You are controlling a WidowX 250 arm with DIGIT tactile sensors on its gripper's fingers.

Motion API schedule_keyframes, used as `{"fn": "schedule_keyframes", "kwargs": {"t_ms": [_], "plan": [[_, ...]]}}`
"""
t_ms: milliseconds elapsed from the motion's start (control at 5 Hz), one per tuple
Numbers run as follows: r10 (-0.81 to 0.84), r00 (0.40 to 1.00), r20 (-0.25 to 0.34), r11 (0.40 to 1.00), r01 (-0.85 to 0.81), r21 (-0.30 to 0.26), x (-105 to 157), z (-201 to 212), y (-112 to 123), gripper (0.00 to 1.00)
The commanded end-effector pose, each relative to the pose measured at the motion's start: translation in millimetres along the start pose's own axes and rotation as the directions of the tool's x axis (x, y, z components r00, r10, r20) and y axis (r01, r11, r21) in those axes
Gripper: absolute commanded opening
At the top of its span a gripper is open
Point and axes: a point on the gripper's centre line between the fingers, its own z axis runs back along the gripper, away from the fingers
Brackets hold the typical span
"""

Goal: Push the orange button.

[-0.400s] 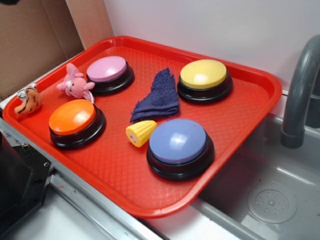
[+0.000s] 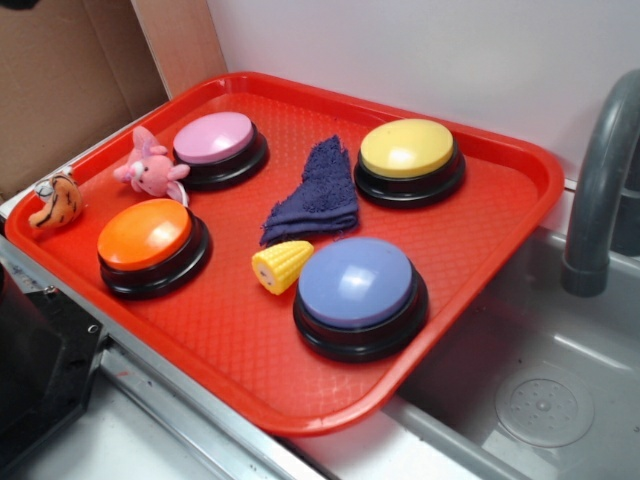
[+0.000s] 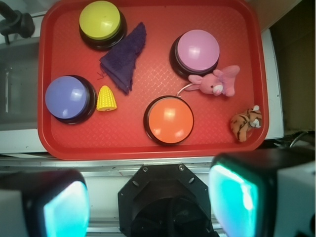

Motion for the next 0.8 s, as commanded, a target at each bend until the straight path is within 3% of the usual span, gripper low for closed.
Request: {"fn": "schedule_keyframes", "kwargs": {"t_ms": [0, 200, 400, 600], "plan": [[-0.003, 1.000, 0.017, 0.999, 0.003, 0.038, 10.3, -94.0, 45.1, 1.00], [0.001, 1.000, 0.012, 0.995, -0.002, 0.102, 24.8, -114.3, 52.0, 1.00], [-0.042, 0.999, 0.005, 0.990, 0.041, 0.137, 43.5, -139.1, 39.7, 1.00], [-0.043, 0.998, 0.039, 0.993, 0.039, 0.110, 49.6, -152.7, 30.4, 1.00]]}}
